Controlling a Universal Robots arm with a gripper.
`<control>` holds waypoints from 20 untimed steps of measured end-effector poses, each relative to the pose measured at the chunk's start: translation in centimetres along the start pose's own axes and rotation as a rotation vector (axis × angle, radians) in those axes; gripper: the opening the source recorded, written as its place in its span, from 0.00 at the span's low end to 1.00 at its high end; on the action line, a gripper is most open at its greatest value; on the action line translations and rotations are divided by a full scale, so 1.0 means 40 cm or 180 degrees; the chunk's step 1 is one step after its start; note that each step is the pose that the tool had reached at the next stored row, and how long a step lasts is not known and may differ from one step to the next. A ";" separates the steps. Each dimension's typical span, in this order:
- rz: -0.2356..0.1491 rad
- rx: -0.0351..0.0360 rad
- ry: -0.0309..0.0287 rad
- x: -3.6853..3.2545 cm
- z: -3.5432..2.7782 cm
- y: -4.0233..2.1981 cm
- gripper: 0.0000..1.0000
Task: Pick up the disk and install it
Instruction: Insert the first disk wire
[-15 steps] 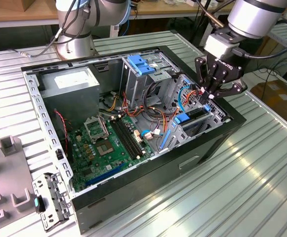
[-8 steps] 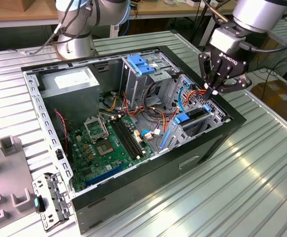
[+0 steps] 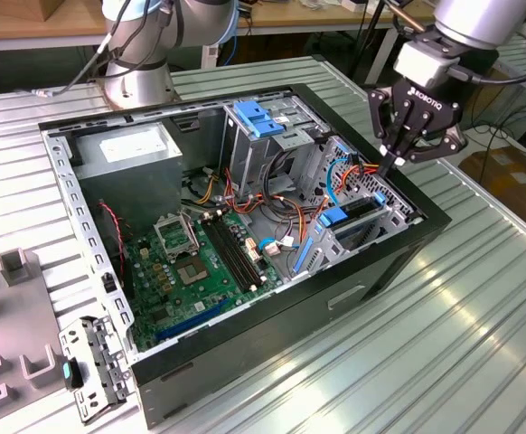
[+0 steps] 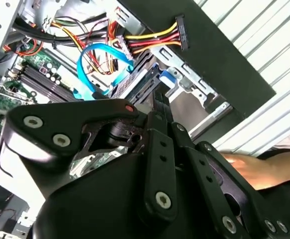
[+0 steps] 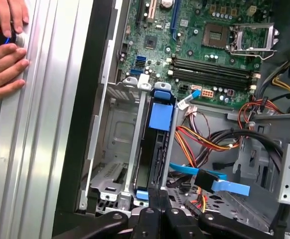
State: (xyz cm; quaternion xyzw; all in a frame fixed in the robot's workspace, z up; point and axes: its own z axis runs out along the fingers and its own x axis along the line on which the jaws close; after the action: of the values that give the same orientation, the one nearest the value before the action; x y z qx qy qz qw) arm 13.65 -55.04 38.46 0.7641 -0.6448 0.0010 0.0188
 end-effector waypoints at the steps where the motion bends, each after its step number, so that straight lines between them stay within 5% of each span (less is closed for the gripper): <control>1: -0.0041 0.0001 0.0001 0.000 0.000 -0.003 0.11; 9: -0.0568 0.0015 0.0015 0.003 0.001 -0.016 0.11; 20: -0.0707 0.0018 0.0019 0.011 0.001 -0.097 0.11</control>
State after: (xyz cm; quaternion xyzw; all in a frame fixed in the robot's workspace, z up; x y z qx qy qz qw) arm 17.54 -54.85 38.32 0.8309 -0.5562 0.0031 0.0186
